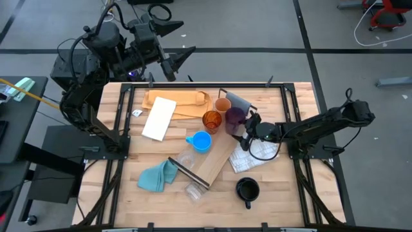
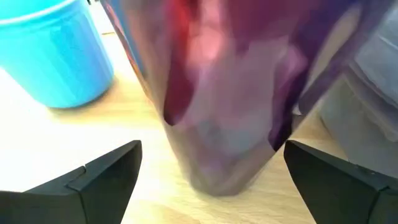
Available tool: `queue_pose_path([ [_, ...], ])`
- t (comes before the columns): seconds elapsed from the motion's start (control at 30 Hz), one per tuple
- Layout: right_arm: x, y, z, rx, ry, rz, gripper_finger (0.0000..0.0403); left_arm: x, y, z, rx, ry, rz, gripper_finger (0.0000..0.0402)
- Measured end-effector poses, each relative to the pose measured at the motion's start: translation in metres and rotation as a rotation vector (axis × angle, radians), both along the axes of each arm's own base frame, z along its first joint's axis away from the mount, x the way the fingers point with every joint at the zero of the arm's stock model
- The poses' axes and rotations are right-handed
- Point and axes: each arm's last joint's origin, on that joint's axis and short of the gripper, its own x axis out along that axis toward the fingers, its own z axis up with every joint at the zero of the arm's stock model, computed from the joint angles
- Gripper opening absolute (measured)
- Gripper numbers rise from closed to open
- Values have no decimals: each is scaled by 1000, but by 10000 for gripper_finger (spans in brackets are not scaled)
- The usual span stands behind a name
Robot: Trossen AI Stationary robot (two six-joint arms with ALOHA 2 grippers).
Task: Stack small to large cups/mugs on shelf
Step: Put the violet glass on the shelf, then put the black cup on the shelf
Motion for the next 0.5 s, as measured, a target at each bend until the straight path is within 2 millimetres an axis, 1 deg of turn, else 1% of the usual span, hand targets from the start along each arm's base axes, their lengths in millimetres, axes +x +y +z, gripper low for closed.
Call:
queue_pose_path([
  [0.3,-10,0,3,34,33,-17,400,0,0,-1,-1,7,-1,398],
  [0.4,-16,1,3,90,61,-7,400,0,0,-1,1,8,0,398],
  [0.5,-22,7,3,175,84,29,400,0,0,-1,1,8,1,398],
])
